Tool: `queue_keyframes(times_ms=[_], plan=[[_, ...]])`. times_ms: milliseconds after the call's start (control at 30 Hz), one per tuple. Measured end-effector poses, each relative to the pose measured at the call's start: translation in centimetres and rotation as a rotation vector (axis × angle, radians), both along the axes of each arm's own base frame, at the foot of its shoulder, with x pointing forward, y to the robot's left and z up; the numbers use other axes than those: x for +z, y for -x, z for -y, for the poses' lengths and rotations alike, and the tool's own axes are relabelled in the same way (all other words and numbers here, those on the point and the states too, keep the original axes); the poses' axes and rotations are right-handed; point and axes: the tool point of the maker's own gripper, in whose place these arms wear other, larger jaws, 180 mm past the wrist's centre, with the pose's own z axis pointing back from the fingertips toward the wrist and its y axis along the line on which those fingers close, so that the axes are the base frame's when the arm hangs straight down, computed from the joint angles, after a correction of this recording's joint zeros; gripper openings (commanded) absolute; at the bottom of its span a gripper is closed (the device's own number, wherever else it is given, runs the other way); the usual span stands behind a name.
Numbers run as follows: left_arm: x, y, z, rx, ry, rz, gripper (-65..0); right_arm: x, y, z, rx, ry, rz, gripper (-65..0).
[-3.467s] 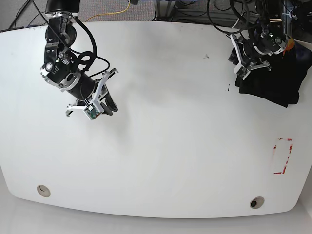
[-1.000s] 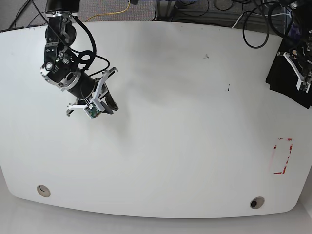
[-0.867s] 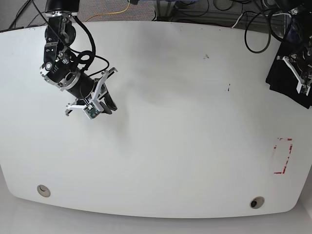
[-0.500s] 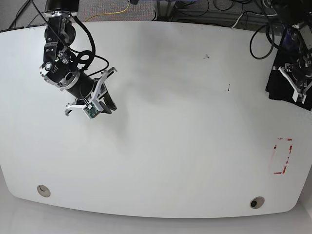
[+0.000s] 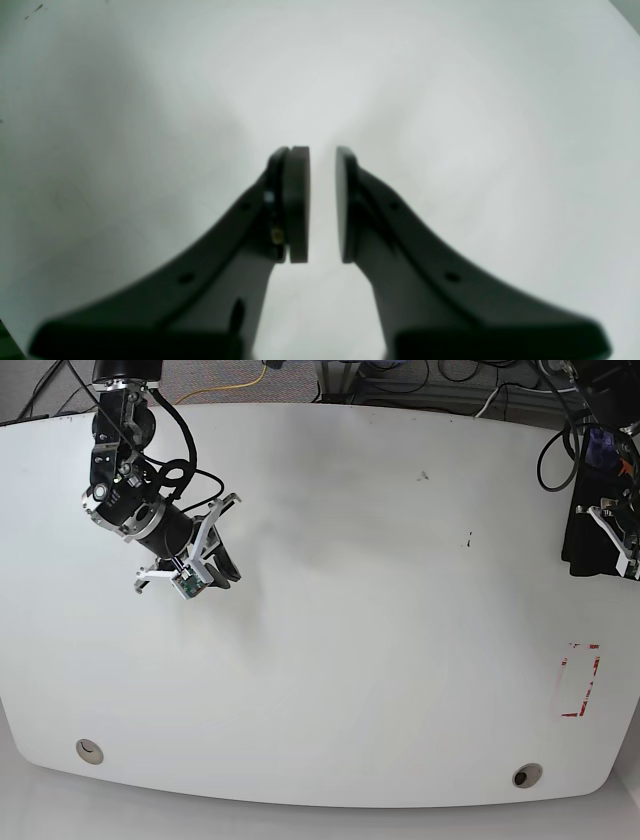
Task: Layout the t-shirt on the table in an organized manner, then fold the t-shirt properly
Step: 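Push the folded shirt further off the table edge with the left gripper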
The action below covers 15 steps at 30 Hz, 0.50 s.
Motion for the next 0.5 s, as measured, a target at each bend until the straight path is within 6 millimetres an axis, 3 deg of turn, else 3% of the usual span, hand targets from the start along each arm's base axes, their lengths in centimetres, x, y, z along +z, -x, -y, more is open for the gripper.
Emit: queue_keyframes(times_ms=[367,500], plan=[[1.3,-0.7,-1.2,-0.010,-0.037,0.041,-58.1,0.0,0.0,0.0,0.000,0.000,0.001,-55.6],[3.0,-2.1,-0.9,-0.035,-0.074,0.081,-58.1,0.2,-0.2,0.0,0.000,0.000,0.006,-56.0]])
